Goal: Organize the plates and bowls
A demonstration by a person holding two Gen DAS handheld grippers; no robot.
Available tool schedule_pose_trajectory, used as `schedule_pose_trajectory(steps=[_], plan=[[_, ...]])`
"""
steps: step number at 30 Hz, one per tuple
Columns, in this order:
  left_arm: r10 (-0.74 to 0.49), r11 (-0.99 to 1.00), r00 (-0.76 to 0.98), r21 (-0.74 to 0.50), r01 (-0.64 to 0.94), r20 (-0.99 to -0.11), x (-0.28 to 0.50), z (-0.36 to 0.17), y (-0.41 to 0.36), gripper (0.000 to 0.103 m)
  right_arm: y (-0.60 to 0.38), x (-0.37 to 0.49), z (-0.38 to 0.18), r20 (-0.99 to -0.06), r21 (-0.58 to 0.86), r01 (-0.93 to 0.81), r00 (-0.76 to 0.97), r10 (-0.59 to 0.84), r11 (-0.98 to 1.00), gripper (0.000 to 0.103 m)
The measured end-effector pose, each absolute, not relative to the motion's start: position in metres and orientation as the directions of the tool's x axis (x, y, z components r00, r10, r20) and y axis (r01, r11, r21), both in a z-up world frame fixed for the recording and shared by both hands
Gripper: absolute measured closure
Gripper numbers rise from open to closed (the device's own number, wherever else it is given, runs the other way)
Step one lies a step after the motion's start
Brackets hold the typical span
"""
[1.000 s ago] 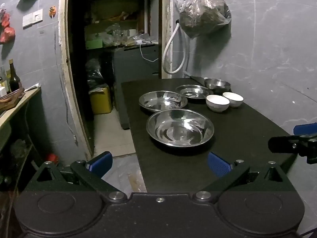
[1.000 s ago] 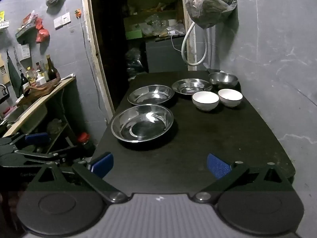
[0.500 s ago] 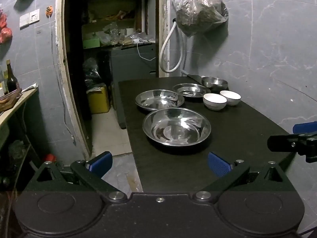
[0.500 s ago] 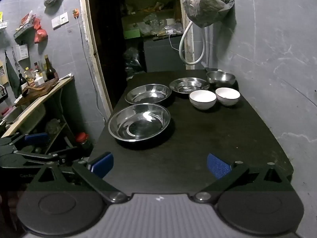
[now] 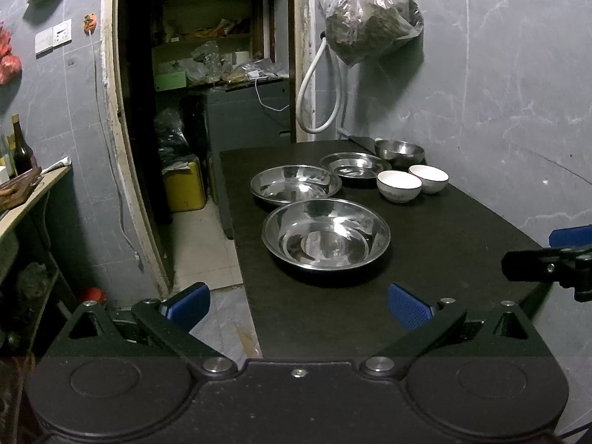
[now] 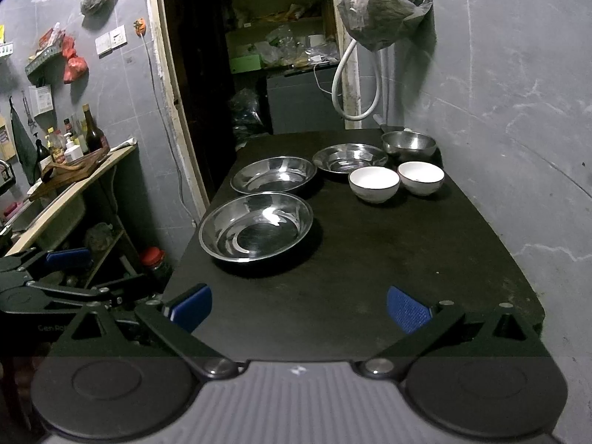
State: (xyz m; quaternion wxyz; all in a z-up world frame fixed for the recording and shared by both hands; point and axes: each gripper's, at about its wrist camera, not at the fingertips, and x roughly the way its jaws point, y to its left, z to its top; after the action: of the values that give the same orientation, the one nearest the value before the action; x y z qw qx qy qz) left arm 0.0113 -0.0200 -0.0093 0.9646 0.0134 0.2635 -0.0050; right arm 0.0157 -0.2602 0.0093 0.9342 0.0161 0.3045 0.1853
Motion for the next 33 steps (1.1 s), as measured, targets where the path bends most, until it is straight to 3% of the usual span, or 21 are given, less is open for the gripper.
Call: schedule_pose_trajectory(steps=[33], plan=[[-0.025, 0.997, 0.859, 0.053, 0.06, -0.511, 0.003, -0.001, -0.034, 0.001, -0.284, 0.005, 0.01, -0.559, 0.167, -0.304, 0.755, 0.344, 0.938, 0.0]])
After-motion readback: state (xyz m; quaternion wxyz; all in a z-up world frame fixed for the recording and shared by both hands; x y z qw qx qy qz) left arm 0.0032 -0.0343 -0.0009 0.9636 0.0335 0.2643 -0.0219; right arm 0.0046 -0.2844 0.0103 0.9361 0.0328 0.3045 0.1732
